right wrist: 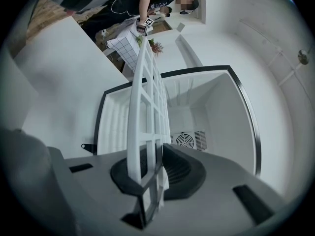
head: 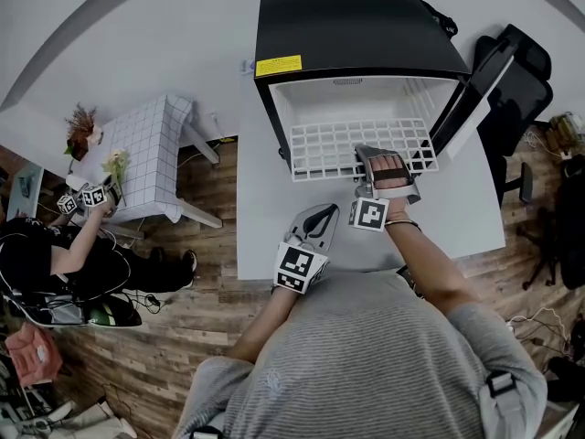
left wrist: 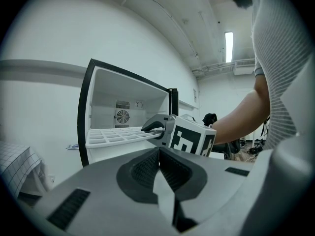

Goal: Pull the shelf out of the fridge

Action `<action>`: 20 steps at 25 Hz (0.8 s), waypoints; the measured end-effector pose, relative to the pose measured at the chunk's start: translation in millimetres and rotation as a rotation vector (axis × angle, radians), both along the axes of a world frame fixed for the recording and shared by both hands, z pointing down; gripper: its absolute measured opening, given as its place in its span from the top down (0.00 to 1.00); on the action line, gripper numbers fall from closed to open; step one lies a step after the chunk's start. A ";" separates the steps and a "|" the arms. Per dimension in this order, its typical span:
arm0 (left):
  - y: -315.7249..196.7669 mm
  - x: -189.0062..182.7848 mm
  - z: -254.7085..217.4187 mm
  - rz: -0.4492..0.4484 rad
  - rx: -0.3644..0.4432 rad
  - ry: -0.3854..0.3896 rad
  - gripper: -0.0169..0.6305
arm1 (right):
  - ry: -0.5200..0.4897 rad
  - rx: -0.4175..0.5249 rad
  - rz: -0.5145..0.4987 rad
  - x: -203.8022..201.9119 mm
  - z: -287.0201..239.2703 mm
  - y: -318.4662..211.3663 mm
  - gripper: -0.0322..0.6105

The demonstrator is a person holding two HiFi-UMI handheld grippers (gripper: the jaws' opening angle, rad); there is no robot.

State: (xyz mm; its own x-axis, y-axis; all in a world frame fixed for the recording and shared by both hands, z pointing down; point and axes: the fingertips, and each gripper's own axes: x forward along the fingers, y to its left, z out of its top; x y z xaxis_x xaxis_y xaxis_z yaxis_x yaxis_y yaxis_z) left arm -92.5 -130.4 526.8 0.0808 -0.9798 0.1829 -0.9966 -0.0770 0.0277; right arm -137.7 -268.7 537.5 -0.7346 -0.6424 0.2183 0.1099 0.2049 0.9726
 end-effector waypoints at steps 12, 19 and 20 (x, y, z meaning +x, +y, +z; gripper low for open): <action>-0.2 1.1 -1.2 0.001 -0.001 0.009 0.96 | -0.002 -0.013 0.002 4.6 -2.7 4.2 0.89; -0.4 6.4 -3.0 0.000 -0.002 0.014 0.96 | 0.006 -0.015 0.009 5.6 -5.0 4.8 0.89; -0.8 7.0 -4.5 0.000 0.001 0.014 0.96 | 0.008 -0.015 0.010 5.7 -5.2 4.9 0.89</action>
State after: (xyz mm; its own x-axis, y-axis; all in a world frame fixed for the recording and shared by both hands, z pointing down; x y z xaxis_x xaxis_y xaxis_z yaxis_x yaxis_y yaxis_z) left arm -85.4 -131.2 522.3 0.0831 -0.9800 0.1808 -0.9962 -0.0768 0.0414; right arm -132.0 -263.9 532.3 -0.7264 -0.6465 0.2333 0.1150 0.2203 0.9686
